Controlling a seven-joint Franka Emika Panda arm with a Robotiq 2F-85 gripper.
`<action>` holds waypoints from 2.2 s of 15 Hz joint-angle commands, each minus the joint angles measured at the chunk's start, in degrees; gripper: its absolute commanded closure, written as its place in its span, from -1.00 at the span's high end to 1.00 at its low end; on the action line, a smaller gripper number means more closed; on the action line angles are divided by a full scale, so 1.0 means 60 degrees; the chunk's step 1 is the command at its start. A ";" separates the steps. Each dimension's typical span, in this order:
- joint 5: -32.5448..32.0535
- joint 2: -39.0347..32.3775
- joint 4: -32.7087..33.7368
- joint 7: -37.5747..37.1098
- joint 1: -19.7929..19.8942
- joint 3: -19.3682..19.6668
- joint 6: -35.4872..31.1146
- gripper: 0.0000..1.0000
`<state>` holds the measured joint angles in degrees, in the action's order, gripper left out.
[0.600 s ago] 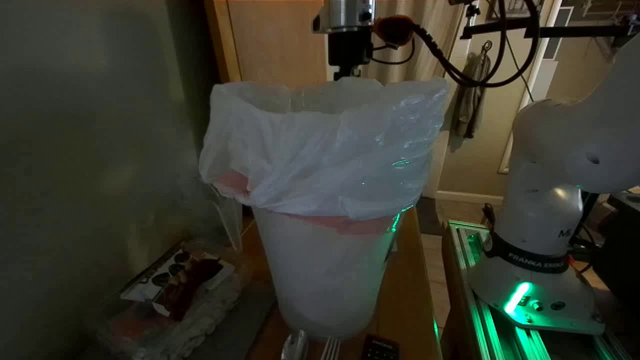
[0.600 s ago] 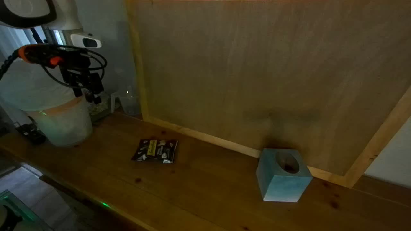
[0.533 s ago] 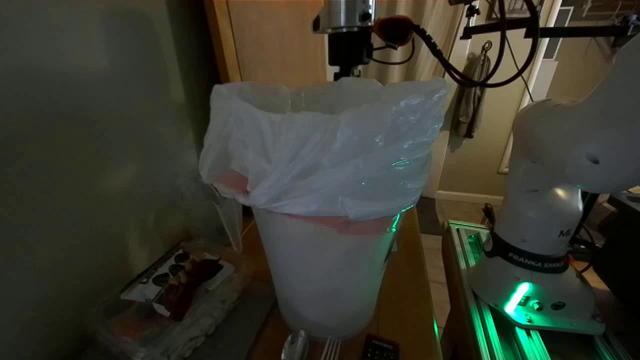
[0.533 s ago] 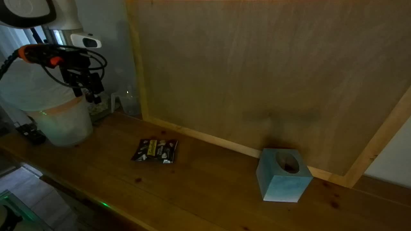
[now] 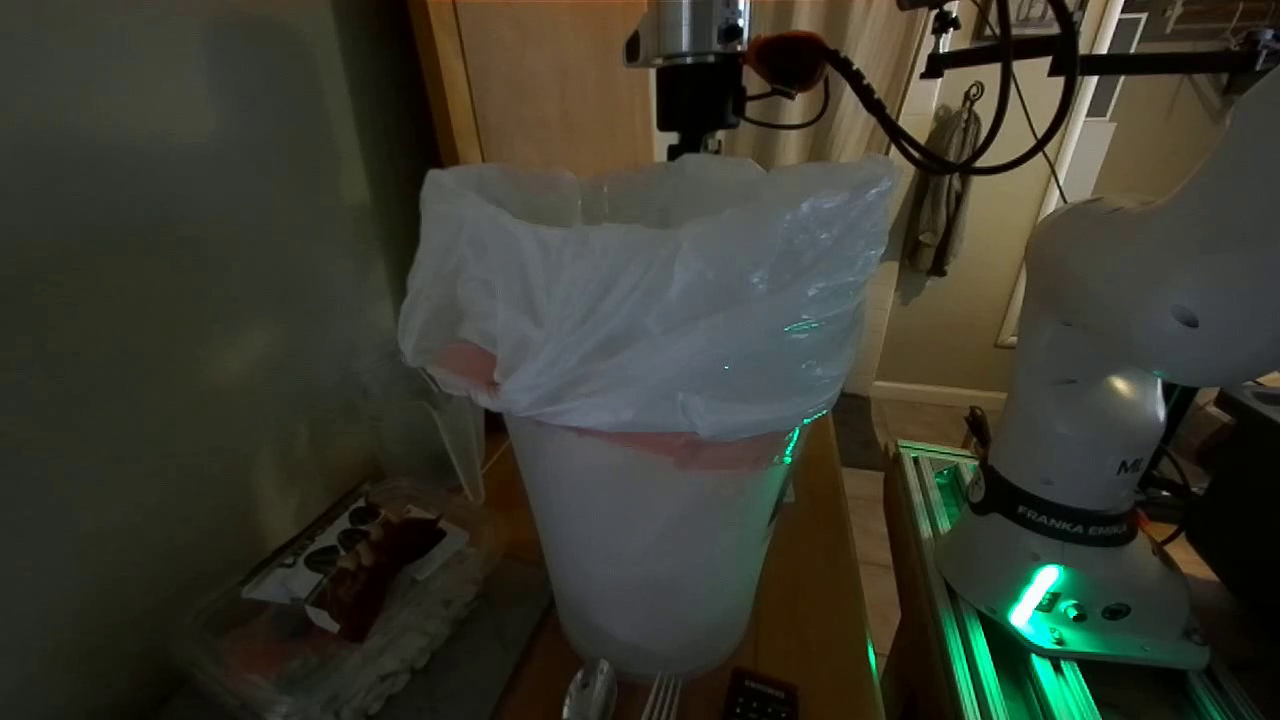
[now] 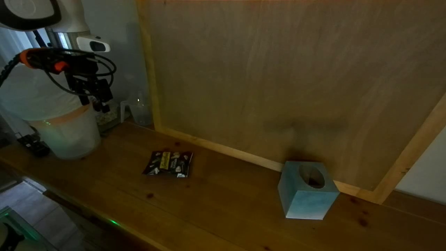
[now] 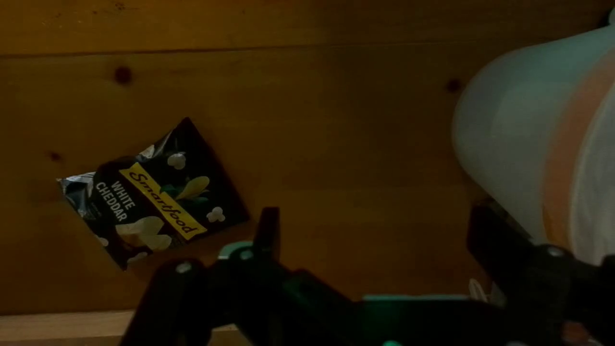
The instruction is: Put the packet inside the bin
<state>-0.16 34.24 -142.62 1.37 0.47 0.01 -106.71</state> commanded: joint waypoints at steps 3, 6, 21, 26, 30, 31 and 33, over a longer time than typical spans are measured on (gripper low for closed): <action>-0.0013 -0.0004 0.0018 -0.0016 -0.0032 0.0025 0.0022 1.00; -0.0013 -0.0004 0.0018 -0.0016 -0.0032 0.0025 0.0022 1.00; -0.1314 0.0321 -0.1181 0.0029 0.1808 0.1398 -0.1642 1.00; -0.1509 -0.0118 -0.1383 -0.0071 0.2397 0.1876 -0.3314 1.00; -0.1268 -0.0151 -0.1338 -0.0013 0.2465 0.1929 -0.3257 1.00; -0.1268 -0.0158 -0.1338 -0.0013 0.2459 0.1926 -0.3256 1.00; -0.1271 -0.0151 -0.1337 -0.0017 0.2446 0.1892 -0.3254 1.00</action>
<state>-7.88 33.35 -150.74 1.19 15.02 11.49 -126.37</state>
